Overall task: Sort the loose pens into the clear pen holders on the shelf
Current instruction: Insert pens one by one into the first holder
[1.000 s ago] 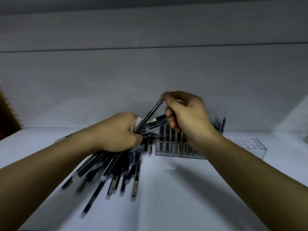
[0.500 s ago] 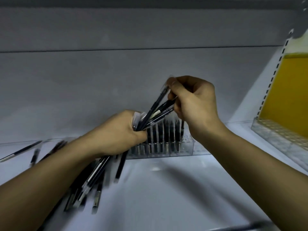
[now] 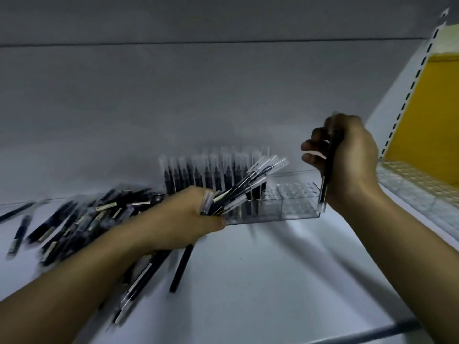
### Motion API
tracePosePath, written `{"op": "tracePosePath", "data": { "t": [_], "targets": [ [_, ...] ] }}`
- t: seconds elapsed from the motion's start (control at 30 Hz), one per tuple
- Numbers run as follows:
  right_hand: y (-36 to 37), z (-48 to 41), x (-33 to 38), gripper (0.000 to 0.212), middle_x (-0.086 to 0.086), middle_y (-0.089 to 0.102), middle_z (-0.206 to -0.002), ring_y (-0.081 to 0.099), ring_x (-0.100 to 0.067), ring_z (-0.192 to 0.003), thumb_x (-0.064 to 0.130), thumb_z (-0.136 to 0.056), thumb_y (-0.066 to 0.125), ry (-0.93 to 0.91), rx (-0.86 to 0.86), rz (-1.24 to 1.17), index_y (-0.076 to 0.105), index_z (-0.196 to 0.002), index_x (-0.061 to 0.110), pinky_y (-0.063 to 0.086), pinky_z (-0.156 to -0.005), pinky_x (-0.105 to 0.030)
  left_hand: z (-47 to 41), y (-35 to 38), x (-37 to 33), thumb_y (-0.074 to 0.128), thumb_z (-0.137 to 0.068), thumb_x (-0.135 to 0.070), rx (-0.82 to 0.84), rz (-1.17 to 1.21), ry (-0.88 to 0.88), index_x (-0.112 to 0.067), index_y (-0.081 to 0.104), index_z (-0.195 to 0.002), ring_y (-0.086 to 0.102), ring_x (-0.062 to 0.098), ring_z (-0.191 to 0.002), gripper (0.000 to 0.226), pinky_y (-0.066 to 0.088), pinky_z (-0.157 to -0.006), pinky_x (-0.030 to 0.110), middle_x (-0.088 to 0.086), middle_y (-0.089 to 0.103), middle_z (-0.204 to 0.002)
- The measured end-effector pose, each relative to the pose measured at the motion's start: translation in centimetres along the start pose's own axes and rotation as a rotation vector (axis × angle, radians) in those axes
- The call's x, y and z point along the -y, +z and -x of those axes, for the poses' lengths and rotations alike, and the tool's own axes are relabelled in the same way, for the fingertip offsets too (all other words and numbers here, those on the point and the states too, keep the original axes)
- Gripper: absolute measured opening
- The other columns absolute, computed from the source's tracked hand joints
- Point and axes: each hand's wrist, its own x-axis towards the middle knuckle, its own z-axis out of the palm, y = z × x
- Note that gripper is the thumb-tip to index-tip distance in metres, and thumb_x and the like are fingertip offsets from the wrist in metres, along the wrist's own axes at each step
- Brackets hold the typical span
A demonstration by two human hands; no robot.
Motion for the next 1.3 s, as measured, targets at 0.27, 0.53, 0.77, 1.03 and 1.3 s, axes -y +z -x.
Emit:
{"op": "tracePosePath", "data": {
  "t": [0.27, 0.53, 0.77, 1.03, 1.3],
  "targets": [
    [0.1, 0.6, -5.7, 0.012, 0.016, 0.066, -0.094, 0.059, -0.002, -0.072, 0.051, -0.101, 0.050, -0.293, 0.293, 0.579, 0.056, -0.102, 0.041, 0.049, -0.065, -0.029, -0.6, 1.4, 0.8, 0.064, -0.093, -0.032, -0.059, 0.015, -0.012, -0.001, 0.058, -0.099, 0.043, 0.011, -0.048, 0.033, 0.036, -0.047, 0.024, 0.016, 0.047, -0.064],
    [2.8, 1.7, -4.5, 0.020, 0.008, 0.051, -0.067, 0.049, -0.011, -0.064, 0.021, -0.101, 0.057, -0.448, 0.388, 0.506, 0.059, -0.081, 0.019, 0.041, -0.058, -0.028, -0.7, 2.2, 0.7, 0.067, -0.092, -0.022, -0.160, 0.150, 0.034, -0.001, 0.057, -0.088, 0.048, 0.035, -0.055, 0.023, 0.043, -0.052, 0.036, 0.022, 0.050, -0.066],
    [5.7, 0.8, -0.7, 0.028, -0.016, 0.051, -0.066, 0.043, -0.013, -0.051, 0.020, -0.098, 0.056, -0.385, 0.472, 0.569, 0.058, -0.094, -0.008, 0.036, -0.053, -0.029, 0.0, 1.9, -1.0, 0.068, -0.091, -0.012, -0.324, 0.343, 0.196, -0.016, 0.064, -0.081, 0.047, 0.014, -0.047, 0.012, 0.043, -0.047, 0.023, 0.000, 0.052, -0.051],
    [7.8, 1.1, 1.2, 0.022, 0.006, 0.062, -0.078, 0.059, -0.005, -0.071, 0.037, -0.101, 0.059, -0.545, 0.448, 0.631, 0.065, -0.100, 0.015, 0.049, -0.066, -0.031, 0.2, 0.4, -3.1, 0.064, -0.093, -0.021, -0.484, 0.317, 0.269, -0.010, 0.058, -0.083, 0.051, 0.015, -0.047, 0.016, 0.047, -0.046, 0.025, 0.002, 0.054, -0.053],
    [4.8, -0.3, -1.2, 0.026, -0.003, 0.052, -0.071, 0.040, -0.009, -0.051, 0.028, -0.109, 0.041, -0.391, 0.279, 0.215, 0.053, -0.092, 0.014, 0.031, -0.050, -0.023, -0.1, -0.5, -2.6, 0.064, -0.094, -0.018, -0.897, 0.381, 0.349, -0.012, 0.051, -0.081, 0.051, 0.028, -0.048, 0.019, 0.045, -0.045, 0.030, 0.016, 0.051, -0.060]
  ]
}}
